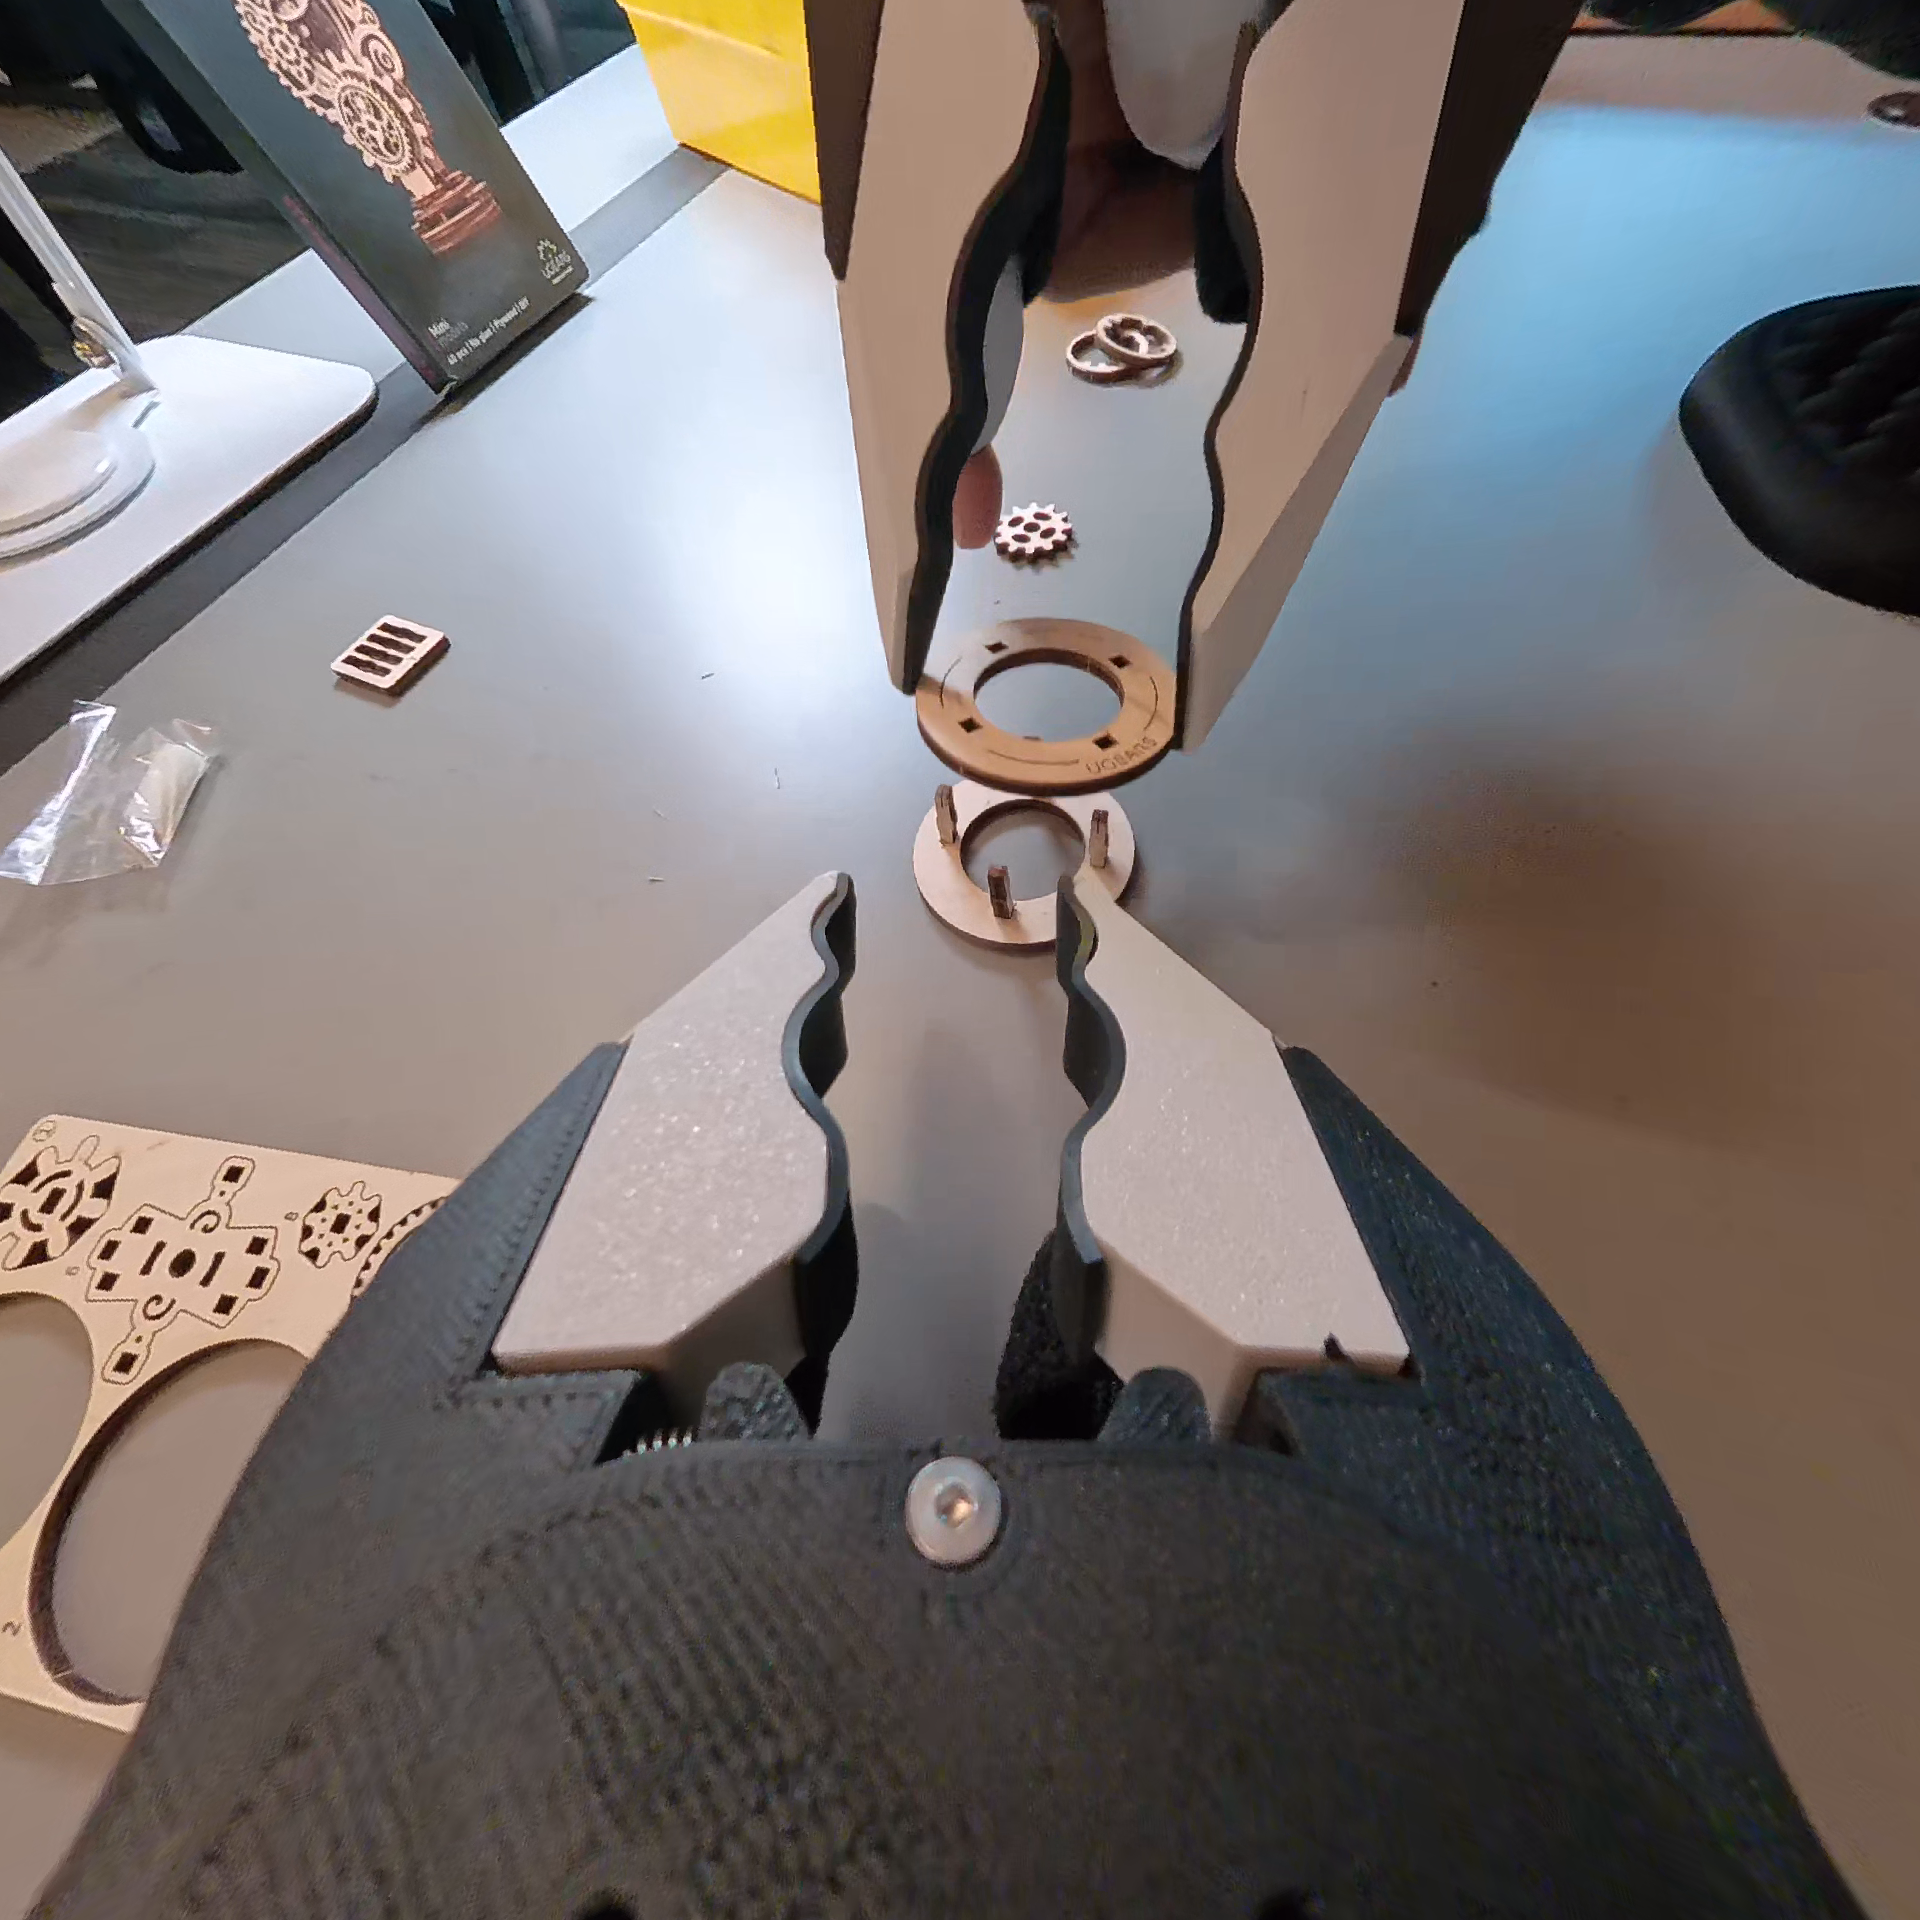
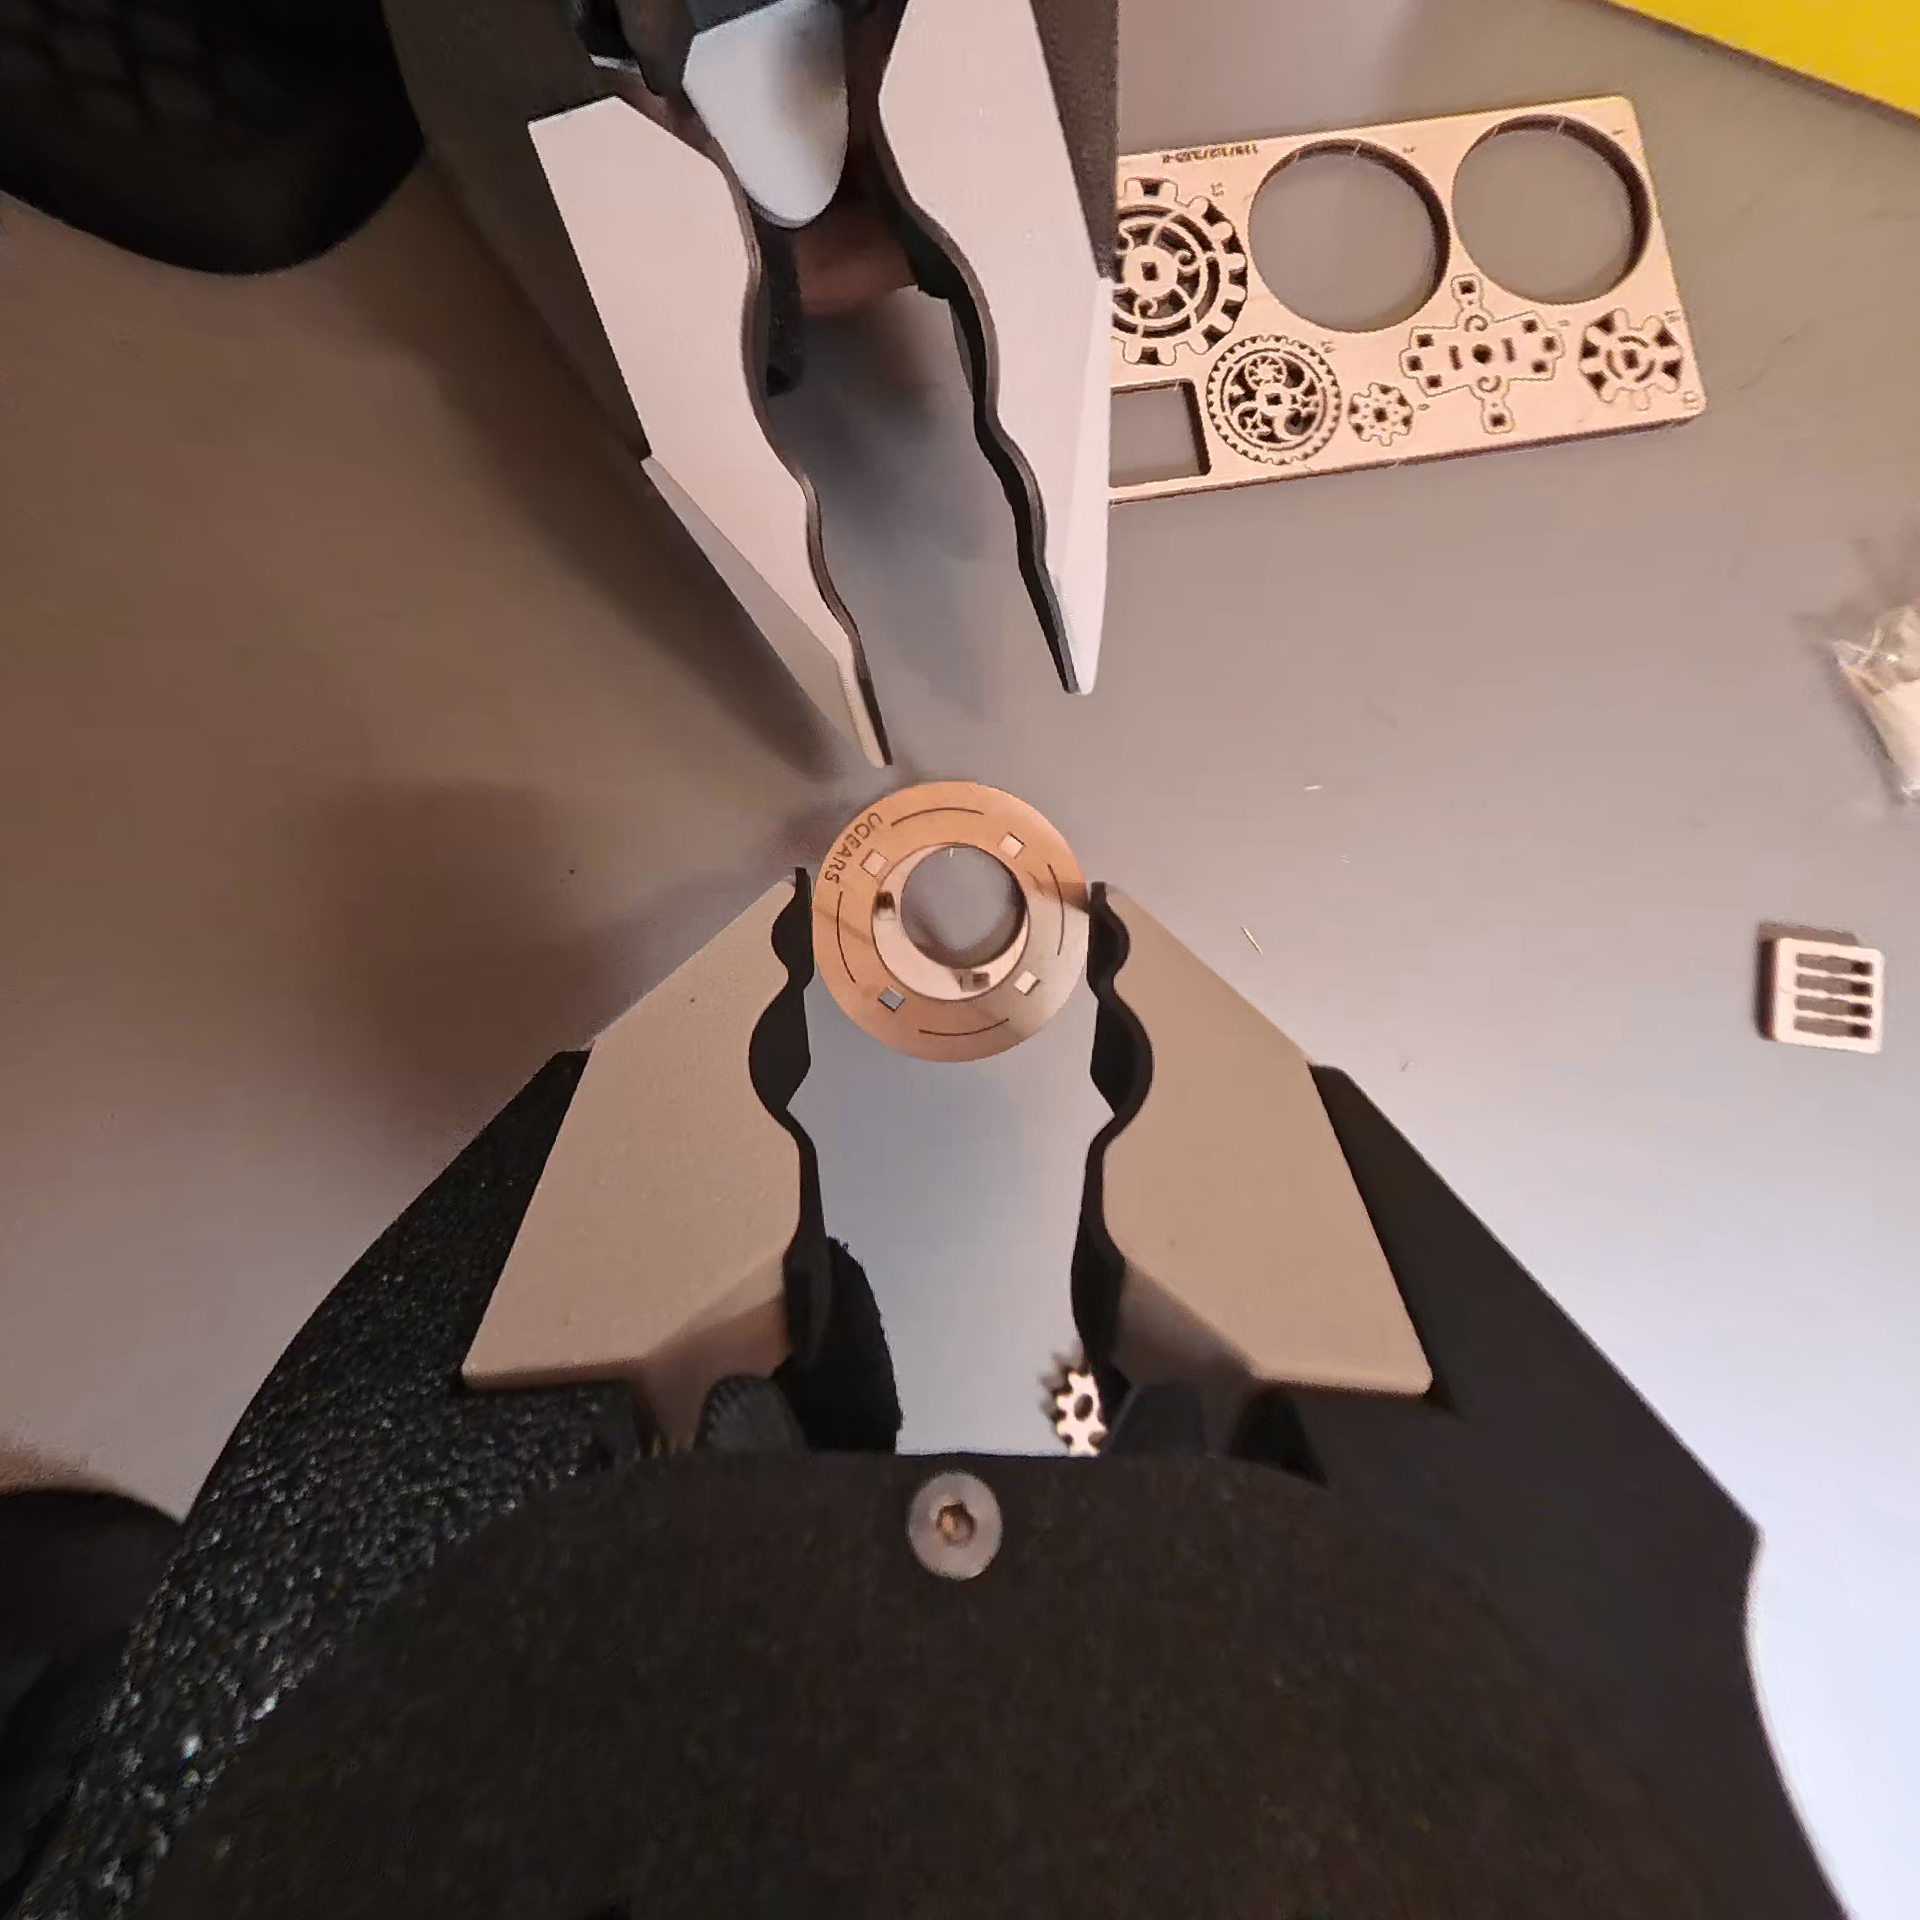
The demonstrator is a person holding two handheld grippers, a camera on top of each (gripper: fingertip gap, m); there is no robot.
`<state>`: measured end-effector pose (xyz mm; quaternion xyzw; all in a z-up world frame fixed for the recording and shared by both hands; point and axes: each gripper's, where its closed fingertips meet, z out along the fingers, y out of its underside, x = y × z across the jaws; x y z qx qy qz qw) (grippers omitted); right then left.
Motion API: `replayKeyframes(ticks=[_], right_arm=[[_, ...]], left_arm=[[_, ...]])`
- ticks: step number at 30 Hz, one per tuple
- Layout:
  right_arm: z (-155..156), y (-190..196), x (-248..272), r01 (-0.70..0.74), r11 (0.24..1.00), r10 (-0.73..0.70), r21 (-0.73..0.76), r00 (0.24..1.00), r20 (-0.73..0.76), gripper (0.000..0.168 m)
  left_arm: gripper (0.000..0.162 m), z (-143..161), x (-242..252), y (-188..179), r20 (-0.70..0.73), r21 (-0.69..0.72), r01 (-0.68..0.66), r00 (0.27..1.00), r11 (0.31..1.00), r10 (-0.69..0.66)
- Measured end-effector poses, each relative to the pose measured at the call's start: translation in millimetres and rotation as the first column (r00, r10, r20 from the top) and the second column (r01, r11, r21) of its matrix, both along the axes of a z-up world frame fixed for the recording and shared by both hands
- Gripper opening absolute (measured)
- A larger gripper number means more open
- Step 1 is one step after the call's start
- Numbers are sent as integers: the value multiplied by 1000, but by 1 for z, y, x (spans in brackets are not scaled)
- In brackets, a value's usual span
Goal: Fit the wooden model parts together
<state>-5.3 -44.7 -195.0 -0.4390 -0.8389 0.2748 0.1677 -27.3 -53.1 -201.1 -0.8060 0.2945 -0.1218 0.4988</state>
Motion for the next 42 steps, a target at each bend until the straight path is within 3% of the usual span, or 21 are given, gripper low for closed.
replayKeyframes(ticks=[15, 21, 31, 42], right_arm=[[-15, -8, -4, -48, 999, 48, 14, 997, 53, 51], [-14, -13, -2, -218, 975, 212, 45, 970, 118, 51], [-21, -11, -2, -483, 866, 443, 133, 862, 246, 51], [-18, -9, -3, -477, 870, 451, 127, 872, 191, 54]], left_arm=[[26, -11, 1, -2, -49, -52, 18, 999, 998, -20], [24, -12, 4, -4, -53, -54, 39, 998, 998, -42], [23, -12, 10, -9, -54, -56, 91, 994, 994, -94], [21, -20, 13, -9, -106, -81, 98, 989, 992, -106]])
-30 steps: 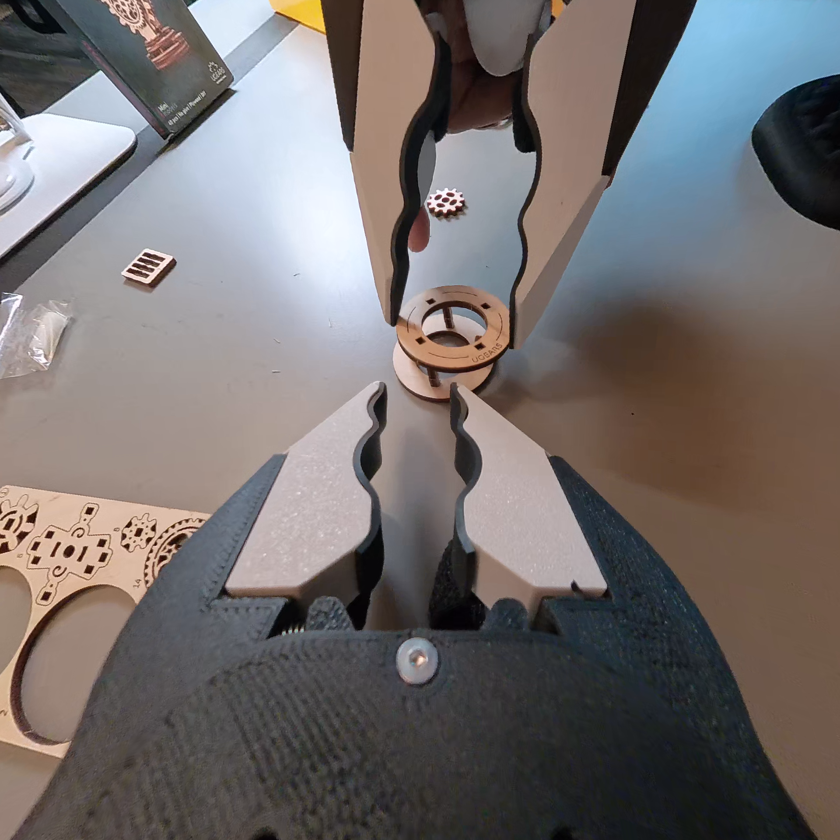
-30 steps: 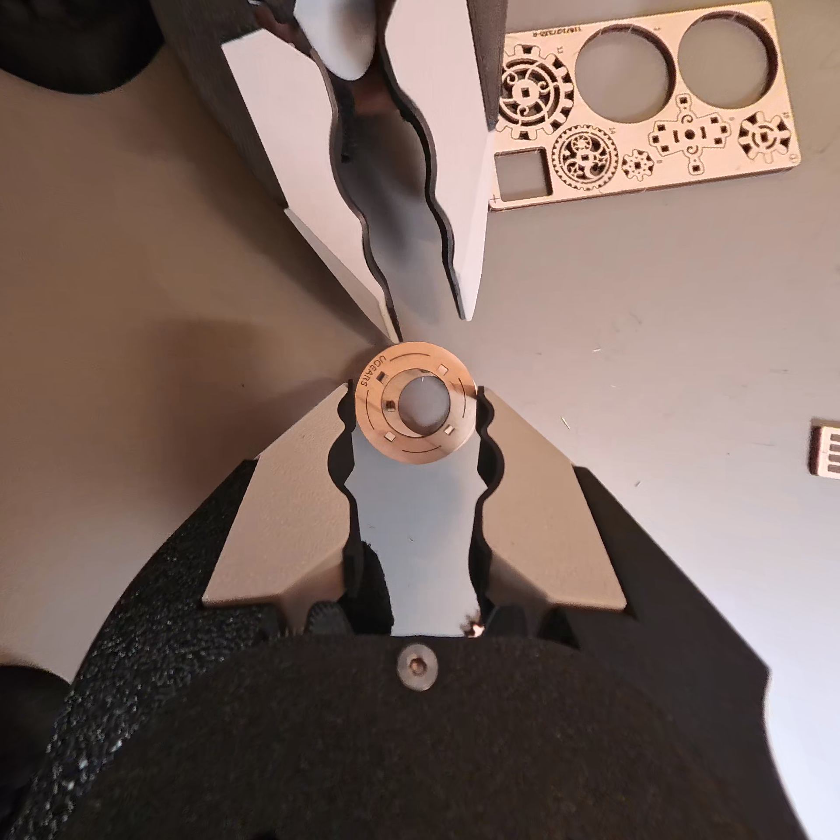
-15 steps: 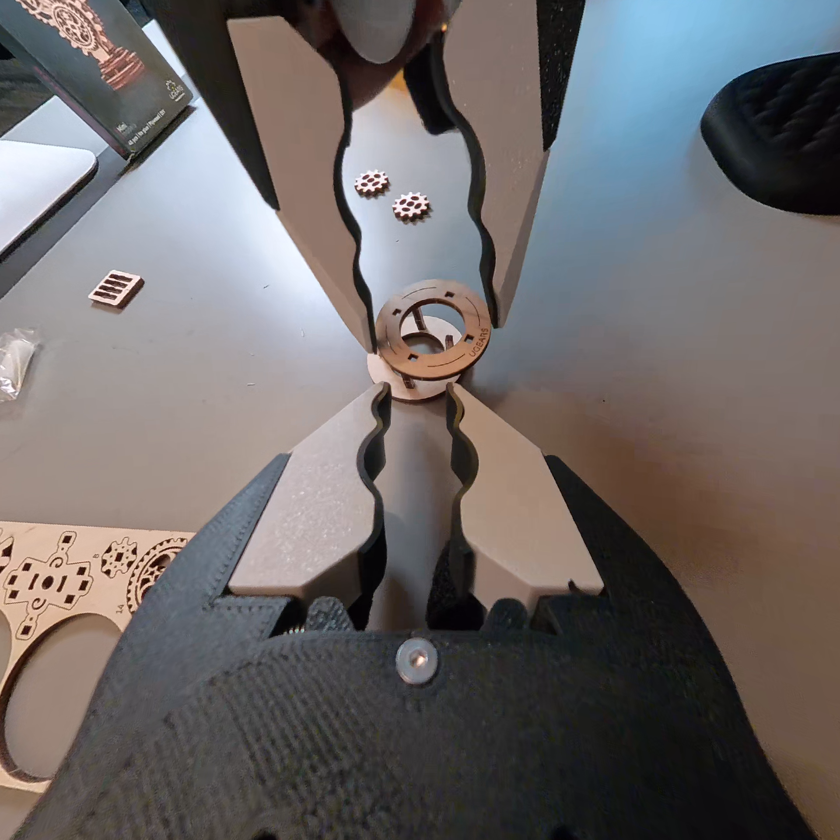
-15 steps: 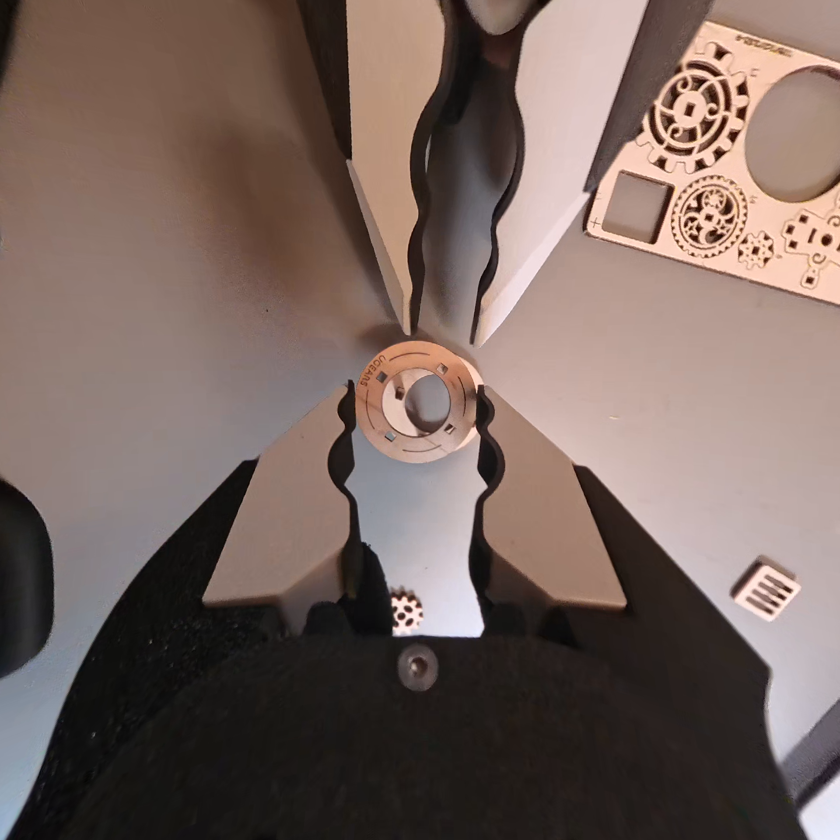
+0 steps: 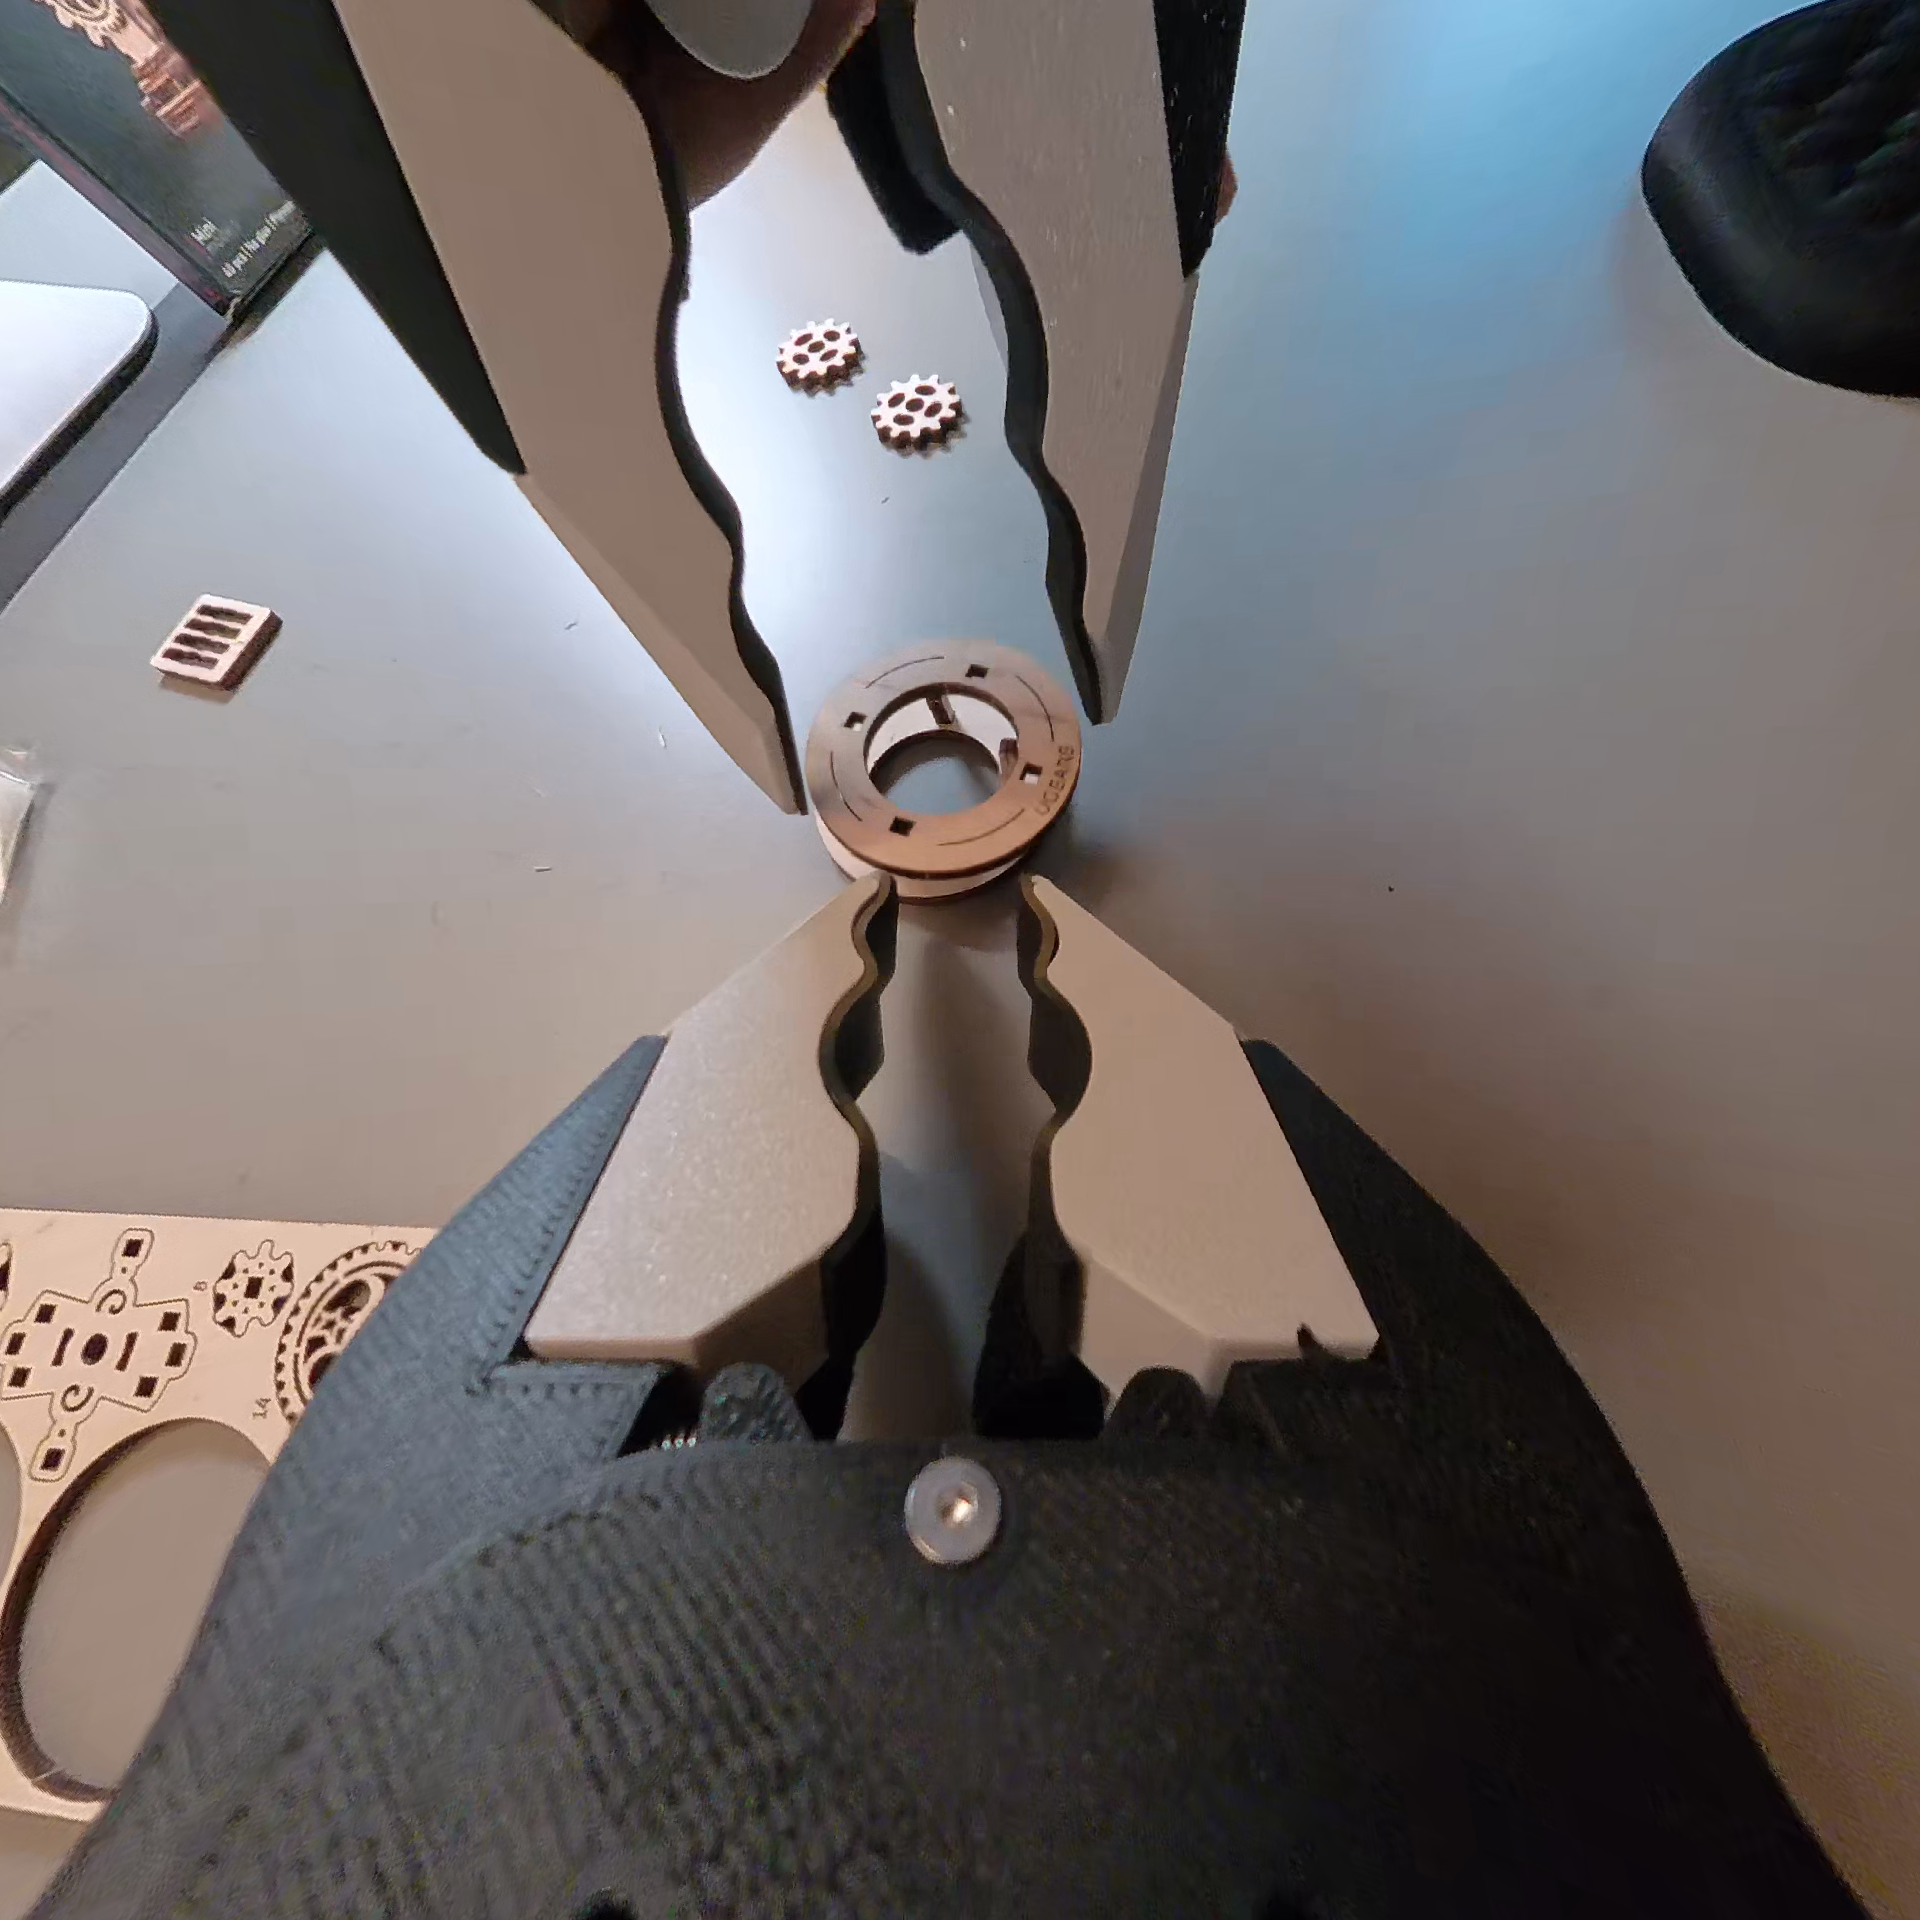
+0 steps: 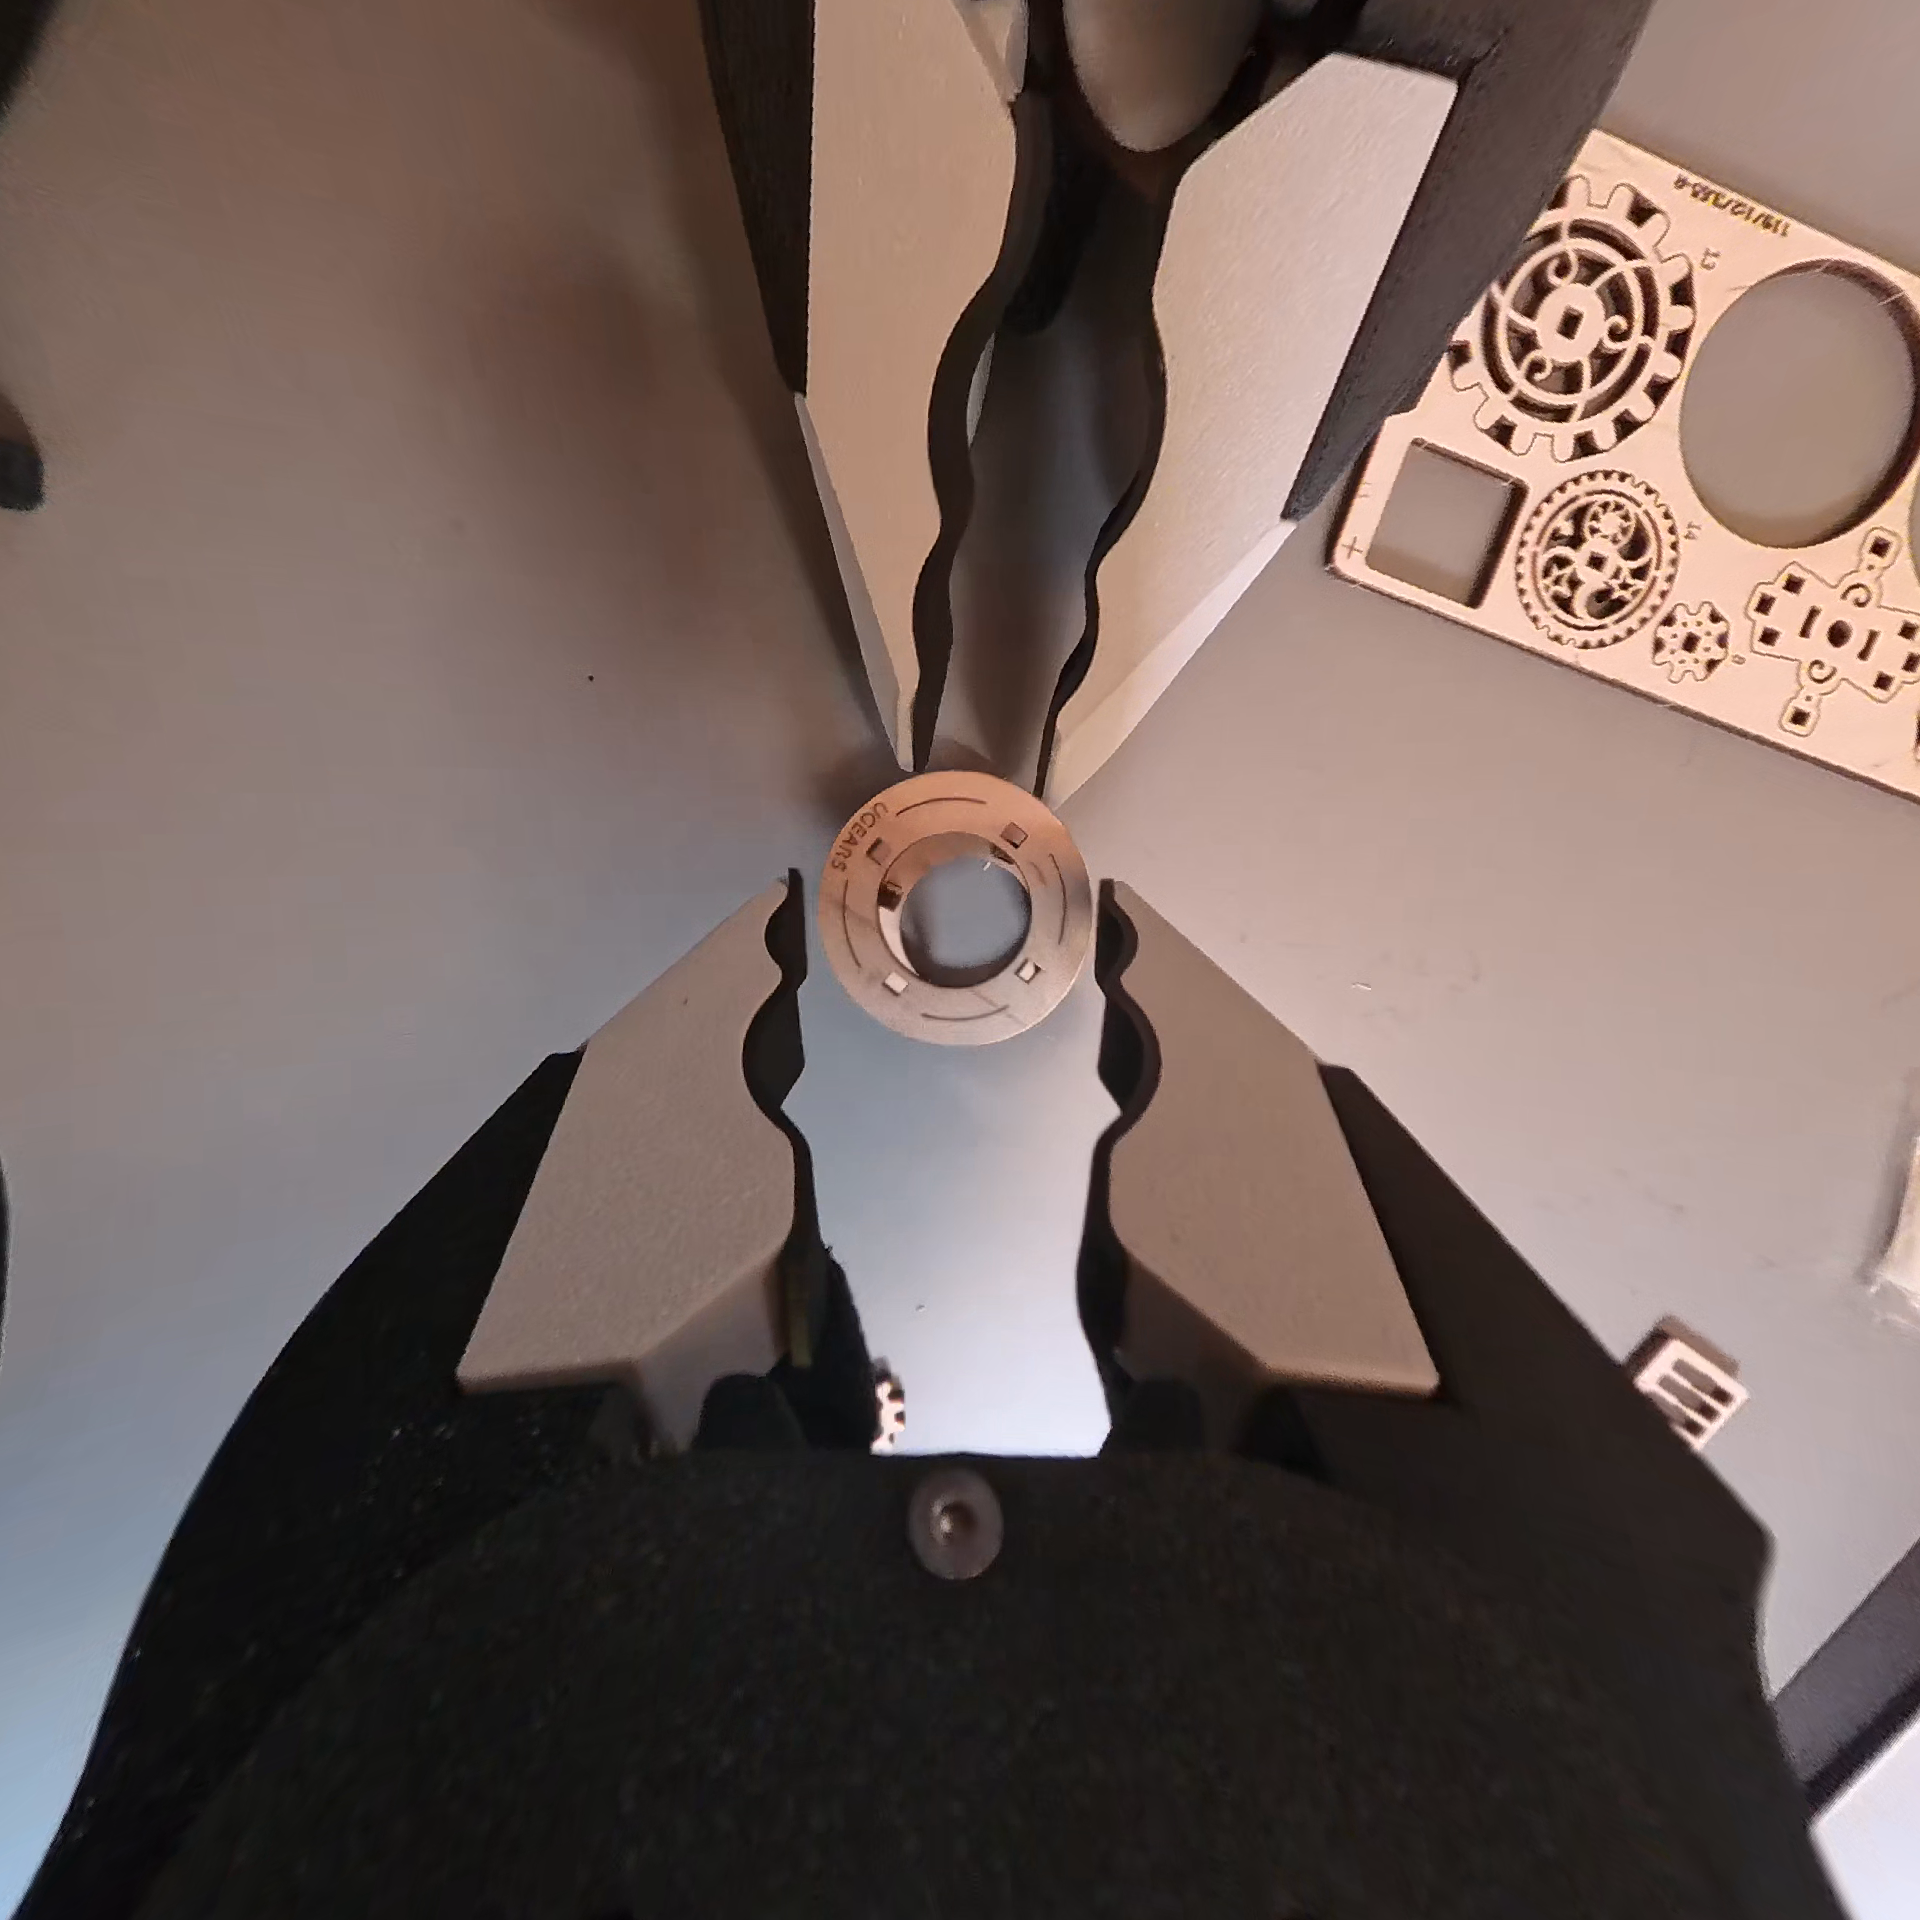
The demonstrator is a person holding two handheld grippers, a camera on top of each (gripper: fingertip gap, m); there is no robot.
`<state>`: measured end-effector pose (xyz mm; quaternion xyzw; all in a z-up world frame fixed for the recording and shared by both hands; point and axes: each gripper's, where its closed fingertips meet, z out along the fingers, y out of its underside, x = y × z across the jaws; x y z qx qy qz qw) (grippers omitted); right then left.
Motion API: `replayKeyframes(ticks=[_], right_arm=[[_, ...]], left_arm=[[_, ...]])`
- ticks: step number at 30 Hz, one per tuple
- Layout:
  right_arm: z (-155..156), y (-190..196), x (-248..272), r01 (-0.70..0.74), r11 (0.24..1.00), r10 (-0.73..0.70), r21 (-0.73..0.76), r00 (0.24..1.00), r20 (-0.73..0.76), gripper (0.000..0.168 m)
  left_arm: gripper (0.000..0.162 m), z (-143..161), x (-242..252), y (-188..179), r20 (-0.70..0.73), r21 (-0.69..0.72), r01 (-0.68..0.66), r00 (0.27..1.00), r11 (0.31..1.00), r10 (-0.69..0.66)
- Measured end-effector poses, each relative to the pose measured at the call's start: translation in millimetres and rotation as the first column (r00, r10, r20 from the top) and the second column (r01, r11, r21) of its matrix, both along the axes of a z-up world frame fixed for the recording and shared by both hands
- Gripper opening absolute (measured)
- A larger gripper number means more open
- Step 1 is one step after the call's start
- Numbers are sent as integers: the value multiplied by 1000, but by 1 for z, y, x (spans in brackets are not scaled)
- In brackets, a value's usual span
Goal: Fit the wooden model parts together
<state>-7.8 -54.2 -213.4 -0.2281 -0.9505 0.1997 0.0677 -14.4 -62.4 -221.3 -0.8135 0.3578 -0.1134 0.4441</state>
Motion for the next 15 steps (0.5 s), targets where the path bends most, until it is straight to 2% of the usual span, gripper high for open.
replayKeyframes(ticks=[5, 8, 12, 15], right_arm=[[-2, 3, 1, 27, 1000, -27, 12, 1000, -15, 62], [1, 10, 0, 104, 994, -104, 14, 995, -12, 67], [8, 14, 5, 321, 942, -329, -101, 940, -87, 58], [5, 17, 17, 515, 825, -548, -232, 829, -108, 46]], left_arm=[[21, 1, 5, 0, -9, 15, 19, 1000, 1000, -18], [21, -1, 4, 1, -22, 15, 10, 1000, 1000, -10], [20, 0, 4, 0, -20, 20, 6, 1000, 1000, -5], [19, 1, 3, 1, -1, 13, 0, 1000, 1000, 0]])
